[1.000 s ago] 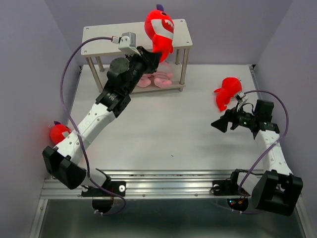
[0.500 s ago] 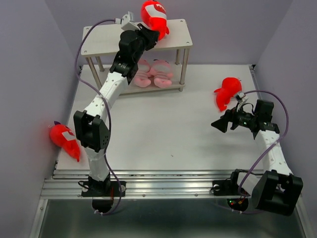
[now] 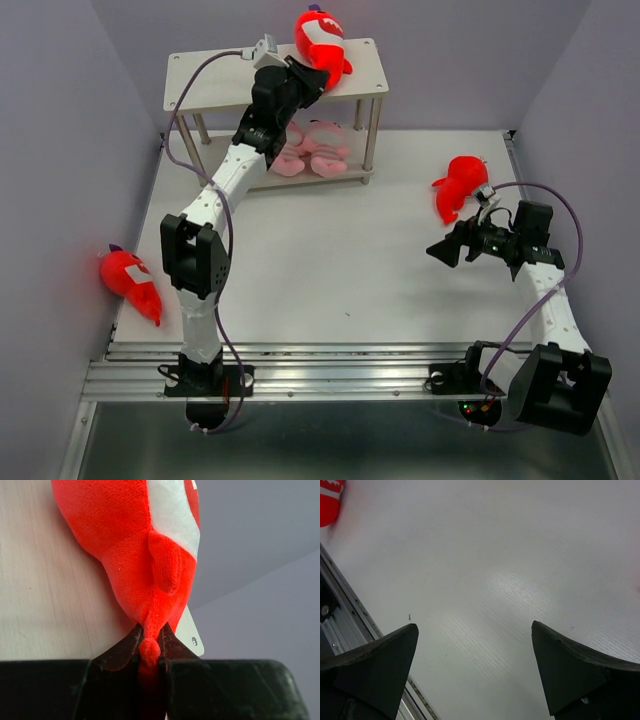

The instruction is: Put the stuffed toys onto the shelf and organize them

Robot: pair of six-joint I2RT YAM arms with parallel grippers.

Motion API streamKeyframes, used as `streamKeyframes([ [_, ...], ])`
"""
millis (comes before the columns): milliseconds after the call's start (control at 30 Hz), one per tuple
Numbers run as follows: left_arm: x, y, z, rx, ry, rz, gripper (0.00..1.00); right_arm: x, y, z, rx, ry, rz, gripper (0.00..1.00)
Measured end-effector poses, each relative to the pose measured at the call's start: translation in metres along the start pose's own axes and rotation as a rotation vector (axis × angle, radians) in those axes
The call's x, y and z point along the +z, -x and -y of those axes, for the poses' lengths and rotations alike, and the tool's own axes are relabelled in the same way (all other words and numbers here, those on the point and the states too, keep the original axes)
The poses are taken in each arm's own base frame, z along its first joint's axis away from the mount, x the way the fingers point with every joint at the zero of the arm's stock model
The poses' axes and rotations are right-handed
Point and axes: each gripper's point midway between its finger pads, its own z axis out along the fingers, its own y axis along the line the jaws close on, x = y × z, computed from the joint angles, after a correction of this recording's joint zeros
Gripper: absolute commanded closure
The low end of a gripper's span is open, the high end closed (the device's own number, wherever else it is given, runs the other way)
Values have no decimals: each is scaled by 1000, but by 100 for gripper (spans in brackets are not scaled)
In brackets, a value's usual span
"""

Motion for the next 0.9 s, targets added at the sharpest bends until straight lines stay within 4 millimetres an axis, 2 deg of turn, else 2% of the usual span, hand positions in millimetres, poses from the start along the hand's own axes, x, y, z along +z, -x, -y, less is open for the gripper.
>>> streamKeyframes([
  [233, -2, -9, -6, -39, 5, -6, 98, 0, 0, 1, 1, 0, -1, 0],
  [367, -7, -11, -1, -49, 0, -10, 89, 1, -2, 2, 5, -3, -6, 0],
  [467, -12, -12, 3, -57, -7, -13, 79, 1, -2, 3, 6, -7, -8, 0],
  [600, -17, -10, 8, -68, -13, -11, 56, 1, -2, 4, 3, -11, -9, 0],
  [667, -18, -10, 12, -69, -19, -9, 50, 1, -2, 5, 2, -14, -10, 0],
  [867, -24, -7, 15, -67, -23, -7, 18, 1, -3, 7, -1, -25, -12, 0],
  [900, -26, -7, 15, -65, -22, -8, 17, 1, -3, 7, -2, -27, -13, 0],
])
